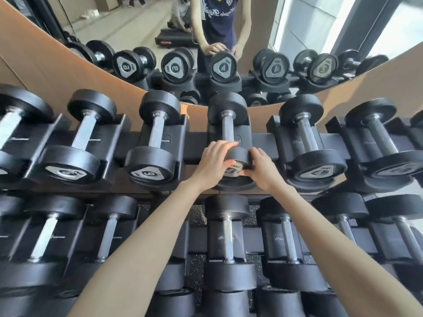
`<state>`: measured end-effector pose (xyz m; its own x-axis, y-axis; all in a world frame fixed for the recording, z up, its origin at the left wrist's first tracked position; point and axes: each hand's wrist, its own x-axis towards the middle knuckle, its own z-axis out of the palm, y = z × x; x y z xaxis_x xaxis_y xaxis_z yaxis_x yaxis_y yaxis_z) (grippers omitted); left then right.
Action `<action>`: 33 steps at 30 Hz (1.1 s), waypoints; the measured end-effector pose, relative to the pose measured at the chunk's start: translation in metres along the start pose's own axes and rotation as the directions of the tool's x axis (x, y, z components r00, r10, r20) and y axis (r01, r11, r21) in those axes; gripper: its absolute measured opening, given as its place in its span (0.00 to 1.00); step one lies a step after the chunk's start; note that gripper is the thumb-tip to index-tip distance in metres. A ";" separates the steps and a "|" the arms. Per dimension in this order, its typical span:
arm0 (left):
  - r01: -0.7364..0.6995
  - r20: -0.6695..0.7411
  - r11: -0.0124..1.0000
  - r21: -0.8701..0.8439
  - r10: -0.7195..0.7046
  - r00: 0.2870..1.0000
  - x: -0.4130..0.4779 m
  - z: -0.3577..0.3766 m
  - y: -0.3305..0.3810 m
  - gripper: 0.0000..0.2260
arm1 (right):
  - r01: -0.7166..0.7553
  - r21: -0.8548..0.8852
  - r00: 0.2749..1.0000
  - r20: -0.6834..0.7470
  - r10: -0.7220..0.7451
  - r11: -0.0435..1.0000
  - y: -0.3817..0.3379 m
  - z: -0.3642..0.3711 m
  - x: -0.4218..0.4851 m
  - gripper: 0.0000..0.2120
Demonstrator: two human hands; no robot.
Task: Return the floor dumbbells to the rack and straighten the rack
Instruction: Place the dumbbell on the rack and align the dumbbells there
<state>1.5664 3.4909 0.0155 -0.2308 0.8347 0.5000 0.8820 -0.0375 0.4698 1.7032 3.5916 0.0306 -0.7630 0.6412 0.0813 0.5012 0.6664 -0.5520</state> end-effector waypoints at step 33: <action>0.330 0.139 0.944 0.017 -0.329 0.934 -0.032 -0.016 -0.009 0.22 | 0.097 -0.346 0.995 0.031 -0.092 0.933 -0.019 -0.015 -0.035 0.38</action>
<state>1.5592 3.4560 0.0074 -0.4487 0.8684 0.2110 0.7630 0.2494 0.5963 1.7266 3.5620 0.0513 -0.8181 0.5652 0.1058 0.5351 0.8156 -0.2201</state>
